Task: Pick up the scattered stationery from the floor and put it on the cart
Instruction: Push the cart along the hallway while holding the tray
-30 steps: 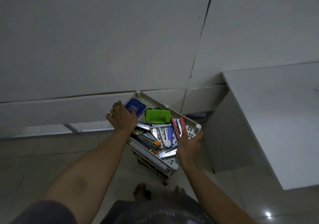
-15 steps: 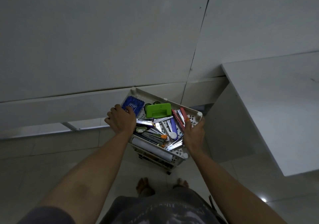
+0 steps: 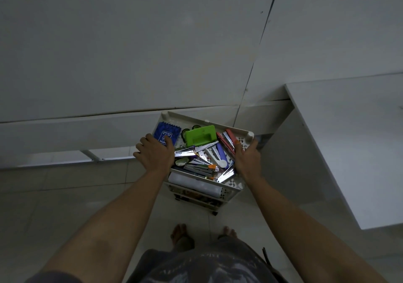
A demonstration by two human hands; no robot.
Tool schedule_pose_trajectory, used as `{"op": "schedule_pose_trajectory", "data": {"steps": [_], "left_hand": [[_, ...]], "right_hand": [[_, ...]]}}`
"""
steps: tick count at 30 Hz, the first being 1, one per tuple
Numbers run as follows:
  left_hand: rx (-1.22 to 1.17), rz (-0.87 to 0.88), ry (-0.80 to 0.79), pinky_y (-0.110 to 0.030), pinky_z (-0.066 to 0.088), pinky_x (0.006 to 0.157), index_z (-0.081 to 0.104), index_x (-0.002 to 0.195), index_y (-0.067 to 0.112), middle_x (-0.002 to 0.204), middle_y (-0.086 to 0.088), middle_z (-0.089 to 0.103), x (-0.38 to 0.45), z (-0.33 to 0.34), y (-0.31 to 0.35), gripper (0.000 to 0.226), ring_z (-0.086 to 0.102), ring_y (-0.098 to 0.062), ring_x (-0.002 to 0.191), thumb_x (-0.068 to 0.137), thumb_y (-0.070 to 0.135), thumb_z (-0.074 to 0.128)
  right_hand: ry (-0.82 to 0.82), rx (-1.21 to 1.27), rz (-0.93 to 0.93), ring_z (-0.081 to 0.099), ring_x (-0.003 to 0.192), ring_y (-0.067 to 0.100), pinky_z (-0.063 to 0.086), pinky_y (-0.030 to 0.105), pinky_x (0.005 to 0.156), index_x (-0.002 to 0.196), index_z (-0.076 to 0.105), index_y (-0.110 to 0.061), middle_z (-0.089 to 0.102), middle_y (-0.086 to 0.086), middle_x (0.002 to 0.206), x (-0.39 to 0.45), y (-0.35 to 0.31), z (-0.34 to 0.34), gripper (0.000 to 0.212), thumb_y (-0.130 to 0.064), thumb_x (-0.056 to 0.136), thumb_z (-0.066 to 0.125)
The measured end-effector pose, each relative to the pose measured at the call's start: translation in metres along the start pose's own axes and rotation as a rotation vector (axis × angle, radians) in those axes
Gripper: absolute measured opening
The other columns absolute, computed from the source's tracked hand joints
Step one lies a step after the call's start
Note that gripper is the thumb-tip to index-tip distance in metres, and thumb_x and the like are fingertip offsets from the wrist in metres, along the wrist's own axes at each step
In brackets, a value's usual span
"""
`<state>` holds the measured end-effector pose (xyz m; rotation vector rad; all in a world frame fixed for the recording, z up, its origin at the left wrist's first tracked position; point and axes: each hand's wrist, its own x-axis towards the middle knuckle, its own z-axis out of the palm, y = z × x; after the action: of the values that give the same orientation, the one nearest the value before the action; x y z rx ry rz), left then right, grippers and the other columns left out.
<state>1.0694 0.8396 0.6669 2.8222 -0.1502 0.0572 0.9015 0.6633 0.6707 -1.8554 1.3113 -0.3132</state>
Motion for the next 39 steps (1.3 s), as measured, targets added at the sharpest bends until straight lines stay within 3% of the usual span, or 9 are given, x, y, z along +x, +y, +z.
{"op": "schedule_pose_trajectory", "data": {"steps": [3, 9, 20, 30, 34, 37, 39], "left_hand": [[0.012, 0.009, -0.007, -0.046, 0.037, 0.084, 0.05, 0.115, -0.001, 0.113, -0.022, 0.056, 0.001, -0.001, -0.001, 0.058, 0.051, -0.037, 0.101, 0.09, 0.051, 0.043], [0.009, 0.004, -0.024, -0.045, 0.036, 0.086, 0.047, 0.121, -0.001, 0.116, -0.023, 0.056, 0.003, -0.002, -0.001, 0.06, 0.053, -0.037, 0.102, 0.091, 0.05, 0.041], [-0.023, -0.097, -0.033, -0.046, 0.035, 0.09, 0.046, 0.124, 0.001, 0.12, -0.021, 0.055, -0.001, -0.003, 0.0, 0.063, 0.051, -0.036, 0.108, 0.09, 0.054, 0.039], [-0.023, -0.207, -0.04, -0.045, 0.035, 0.091, 0.041, 0.128, 0.0, 0.124, -0.022, 0.051, -0.019, -0.011, -0.01, 0.07, 0.05, -0.037, 0.11, 0.09, 0.059, 0.038], [0.036, -0.159, -0.073, -0.051, 0.032, 0.097, 0.036, 0.134, -0.001, 0.129, -0.022, 0.048, -0.011, -0.013, -0.011, 0.078, 0.046, -0.037, 0.116, 0.088, 0.063, 0.035], [0.148, -0.024, -0.127, -0.06, 0.021, 0.104, 0.024, 0.145, 0.005, 0.141, -0.021, 0.035, 0.002, -0.013, -0.013, 0.09, 0.038, -0.04, 0.125, 0.084, 0.072, 0.031], [0.075, 0.028, -0.161, -0.06, 0.027, 0.102, 0.015, 0.148, 0.015, 0.147, -0.02, 0.027, 0.01, -0.012, -0.017, 0.095, 0.035, -0.043, 0.127, 0.079, 0.078, 0.036]], "right_hand": [[0.067, -0.123, 0.022, 0.056, 0.114, 0.039, 0.046, 0.047, 0.092, 0.152, 0.006, -0.023, 0.05, 0.02, 0.133, -0.012, 0.002, 0.001, 0.072, -0.059, 0.095, 0.033], [0.111, -0.208, 0.056, 0.058, 0.103, 0.038, 0.045, 0.042, 0.083, 0.152, -0.003, -0.027, 0.047, 0.02, 0.129, -0.053, 0.001, 0.016, 0.081, -0.062, 0.091, 0.038], [0.014, -0.253, -0.091, 0.058, 0.102, 0.036, 0.046, 0.04, 0.084, 0.152, -0.005, -0.025, 0.049, 0.021, 0.122, -0.022, -0.001, 0.008, 0.092, -0.067, 0.086, 0.044], [-0.1, -0.32, -0.209, 0.055, 0.115, 0.039, 0.047, 0.047, 0.094, 0.152, -0.005, -0.028, 0.049, 0.021, 0.132, 0.009, -0.016, 0.01, 0.099, -0.078, 0.08, 0.041], [-0.06, -0.359, -0.223, 0.057, 0.114, 0.036, 0.047, 0.049, 0.093, 0.153, -0.003, -0.028, 0.052, 0.017, 0.132, 0.008, -0.016, 0.013, 0.096, -0.078, 0.081, 0.037], [-0.045, -0.398, -0.199, 0.061, 0.108, 0.035, 0.05, 0.048, 0.091, 0.151, -0.008, -0.034, 0.056, 0.015, 0.128, 0.007, -0.012, 0.013, 0.094, -0.081, 0.081, 0.032], [-0.043, -0.375, -0.16, 0.064, 0.101, 0.034, 0.05, 0.044, 0.085, 0.15, -0.01, -0.039, 0.064, 0.014, 0.119, 0.003, -0.009, 0.014, 0.092, -0.079, 0.082, 0.035]]}}
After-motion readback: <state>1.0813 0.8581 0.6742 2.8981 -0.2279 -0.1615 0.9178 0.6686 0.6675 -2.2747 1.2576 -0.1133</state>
